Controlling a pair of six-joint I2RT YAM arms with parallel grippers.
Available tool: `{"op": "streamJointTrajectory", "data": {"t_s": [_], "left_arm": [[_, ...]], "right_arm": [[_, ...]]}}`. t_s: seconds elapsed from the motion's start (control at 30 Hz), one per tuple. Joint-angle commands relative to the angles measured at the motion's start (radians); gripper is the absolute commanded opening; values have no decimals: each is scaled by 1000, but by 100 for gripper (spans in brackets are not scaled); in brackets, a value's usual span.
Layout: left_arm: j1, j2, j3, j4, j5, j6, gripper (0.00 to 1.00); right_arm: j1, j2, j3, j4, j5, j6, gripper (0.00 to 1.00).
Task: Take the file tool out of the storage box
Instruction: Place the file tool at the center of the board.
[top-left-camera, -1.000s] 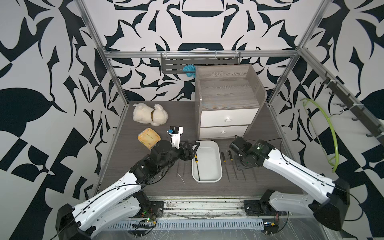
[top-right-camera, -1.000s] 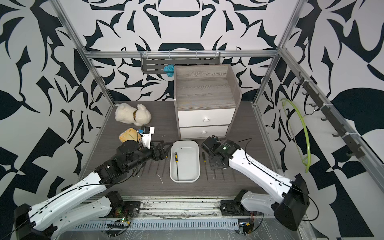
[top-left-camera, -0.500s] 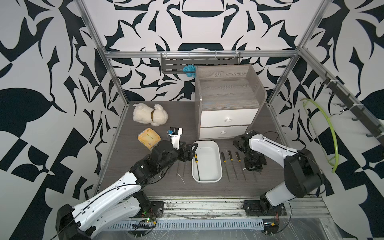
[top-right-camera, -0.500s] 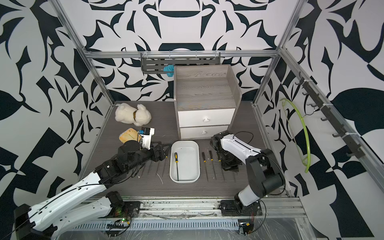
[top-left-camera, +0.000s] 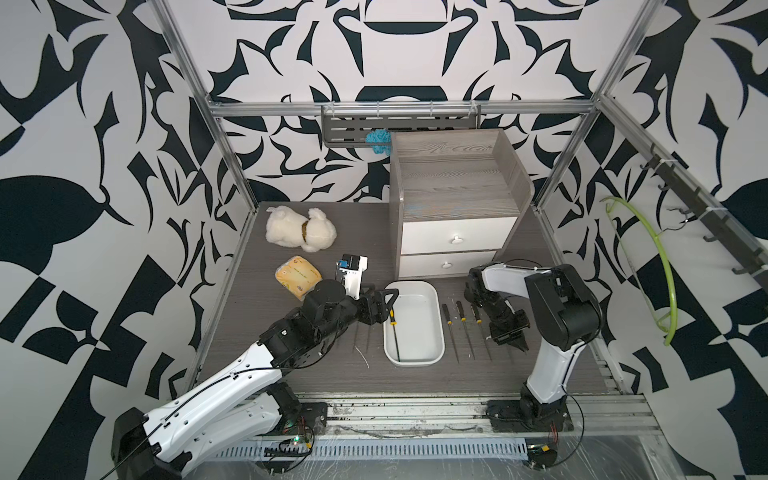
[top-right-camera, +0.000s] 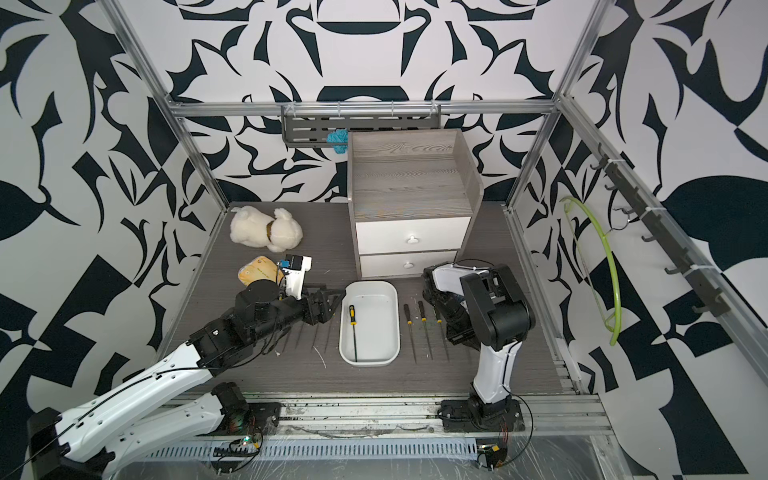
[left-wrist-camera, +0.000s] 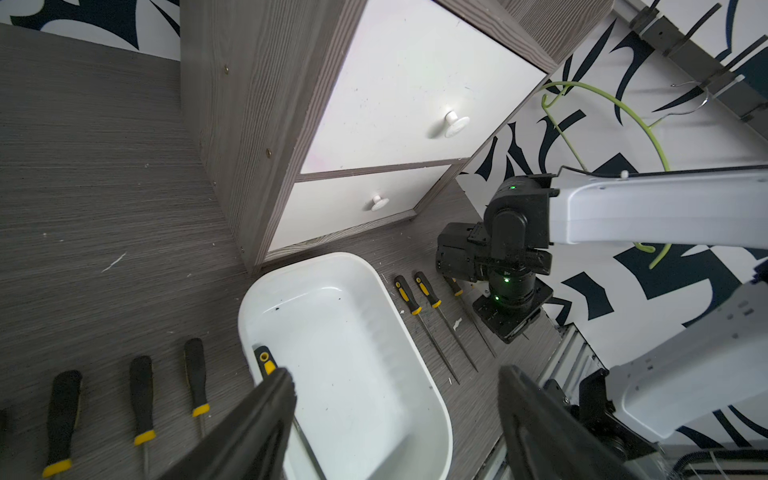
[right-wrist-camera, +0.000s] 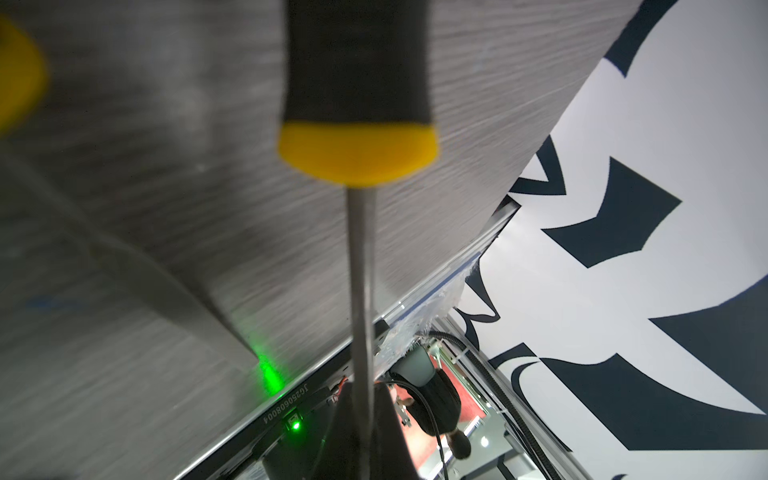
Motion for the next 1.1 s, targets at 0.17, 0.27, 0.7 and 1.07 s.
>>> {"op": "streamJointTrajectory", "data": {"t_s": [0.17, 0.27, 0.7, 1.07], "left_arm": [[0, 1, 30, -18, 17, -1, 82], [0, 0, 27, -18, 13, -1, 82], [-1, 0, 27, -21, 16, -4, 82], [0, 1, 26, -21, 9, -5, 83]], "right_arm": [[-22, 34, 62, -27, 13, -6, 0], [-22, 47, 54, -15, -3, -13, 0], [-21, 108, 57, 6, -26, -29, 8], [-21, 111, 59, 8, -28, -29, 22]]}}
